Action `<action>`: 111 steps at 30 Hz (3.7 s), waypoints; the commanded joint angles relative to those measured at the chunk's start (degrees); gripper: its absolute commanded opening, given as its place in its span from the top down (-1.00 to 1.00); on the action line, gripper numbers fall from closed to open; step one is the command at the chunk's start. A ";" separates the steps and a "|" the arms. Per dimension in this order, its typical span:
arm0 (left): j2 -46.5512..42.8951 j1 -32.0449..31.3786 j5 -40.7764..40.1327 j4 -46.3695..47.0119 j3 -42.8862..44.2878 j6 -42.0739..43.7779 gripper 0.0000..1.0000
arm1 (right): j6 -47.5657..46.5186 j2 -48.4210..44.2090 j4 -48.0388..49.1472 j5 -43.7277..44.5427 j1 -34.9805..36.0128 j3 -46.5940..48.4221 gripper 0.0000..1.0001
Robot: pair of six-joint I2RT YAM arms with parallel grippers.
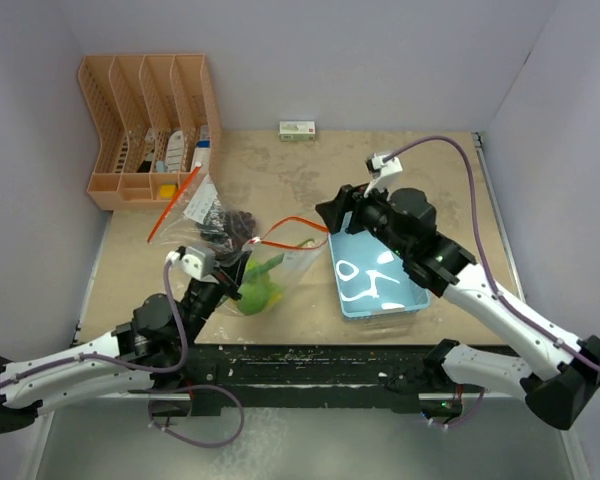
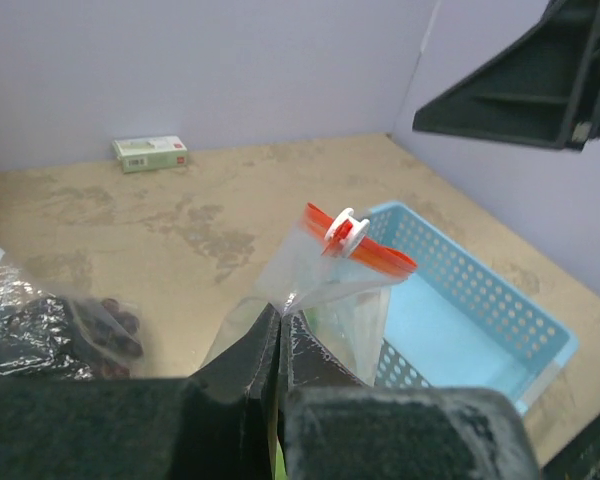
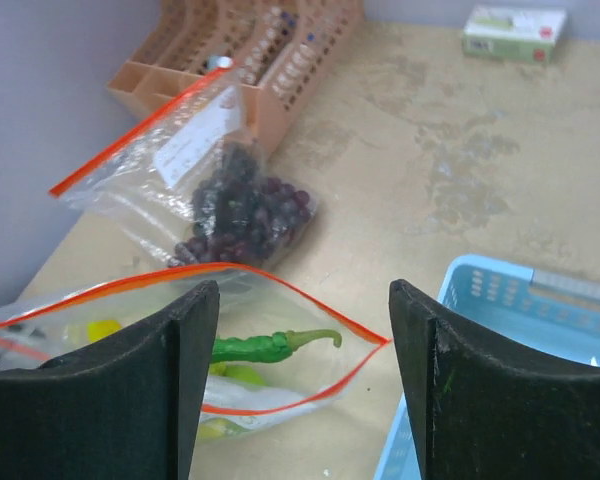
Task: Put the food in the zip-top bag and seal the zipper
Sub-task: Zip the zipper food storage bag at the center of the board.
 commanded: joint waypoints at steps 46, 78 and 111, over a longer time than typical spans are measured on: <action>-6.36 -0.05 12.71 -31.73 13.73 -7.18 1.00 | -32.46 18.03 17.86 -61.82 7.41 7.89 -0.10; 1.32 -0.05 19.49 -27.29 17.44 6.12 0.13 | -35.72 13.18 6.10 -62.31 7.42 11.07 1.00; 3.75 -0.11 29.21 -26.13 15.42 7.85 1.00 | -40.70 10.71 -1.27 -64.34 7.41 12.56 1.00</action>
